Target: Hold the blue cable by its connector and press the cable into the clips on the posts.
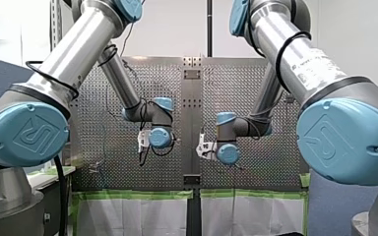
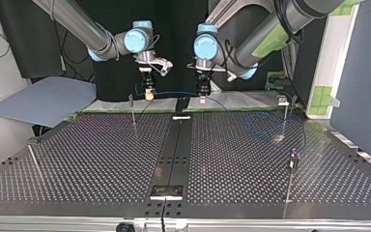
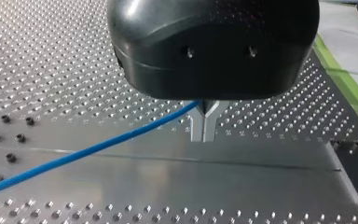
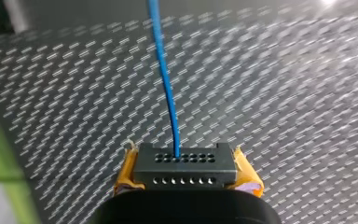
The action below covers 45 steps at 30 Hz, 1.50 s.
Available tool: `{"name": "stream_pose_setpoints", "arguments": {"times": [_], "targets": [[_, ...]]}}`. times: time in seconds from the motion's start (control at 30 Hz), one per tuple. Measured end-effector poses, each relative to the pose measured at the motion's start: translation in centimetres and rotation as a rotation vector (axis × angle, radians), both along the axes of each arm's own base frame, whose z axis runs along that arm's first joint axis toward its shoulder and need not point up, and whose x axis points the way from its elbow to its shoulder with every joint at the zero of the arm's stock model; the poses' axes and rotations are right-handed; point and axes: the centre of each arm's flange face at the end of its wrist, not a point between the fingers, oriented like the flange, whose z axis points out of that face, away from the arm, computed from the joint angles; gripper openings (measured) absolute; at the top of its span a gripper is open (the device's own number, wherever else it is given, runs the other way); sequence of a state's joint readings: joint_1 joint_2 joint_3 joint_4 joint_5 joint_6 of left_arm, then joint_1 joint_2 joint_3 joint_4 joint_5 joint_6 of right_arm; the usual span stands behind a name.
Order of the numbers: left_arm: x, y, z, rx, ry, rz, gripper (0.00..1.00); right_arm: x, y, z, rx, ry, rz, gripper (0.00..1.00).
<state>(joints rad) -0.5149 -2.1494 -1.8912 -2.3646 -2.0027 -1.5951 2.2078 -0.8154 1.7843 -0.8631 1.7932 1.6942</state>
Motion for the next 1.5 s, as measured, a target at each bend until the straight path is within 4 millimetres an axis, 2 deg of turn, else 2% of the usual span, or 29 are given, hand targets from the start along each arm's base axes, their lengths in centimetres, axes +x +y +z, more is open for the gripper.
{"name": "stream_pose_setpoints", "arguments": {"times": [0.2,0.43,0.63,0.8,1.0,1.27,1.5], "targets": [[-0.5,-0.9,-2.2,0.006,0.005,-0.019,0.0,-2.2,1.1,-4.0,0.04,0.03,-0.032,0.0],[-1.3,-2.2,-4.8,-0.004,0.002,-0.043,0.0,-5.8,2.6,-8.6,0.111,0.077,-0.07,0.0],[-1.9,-4.4,-6.9,-0.007,-0.006,-0.064,0.0,-8.6,3.9,-11.1,0.166,0.116,-0.096,0.0],[-2.6,-7.0,-8.5,-0.015,-0.011,-0.071,0.0,-10.6,4.6,-11.9,0.195,0.146,-0.115,0.0],[-3.9,-9.5,-10.3,-0.013,0.012,-0.087,0.0,-12.0,3.5,-12.0,0.195,0.161,-0.127,0.0],[-5.9,-13.3,-12.7,-0.003,0.031,-0.153,0.0,-13.5,0.4,-11.5,0.155,0.124,-0.129,0.0],[-6.0,-15.0,-15.0,0.009,0.044,-0.171,0.0,-14.5,-1.8,-11.1,0.126,0.091,-0.125,0.0]]}}
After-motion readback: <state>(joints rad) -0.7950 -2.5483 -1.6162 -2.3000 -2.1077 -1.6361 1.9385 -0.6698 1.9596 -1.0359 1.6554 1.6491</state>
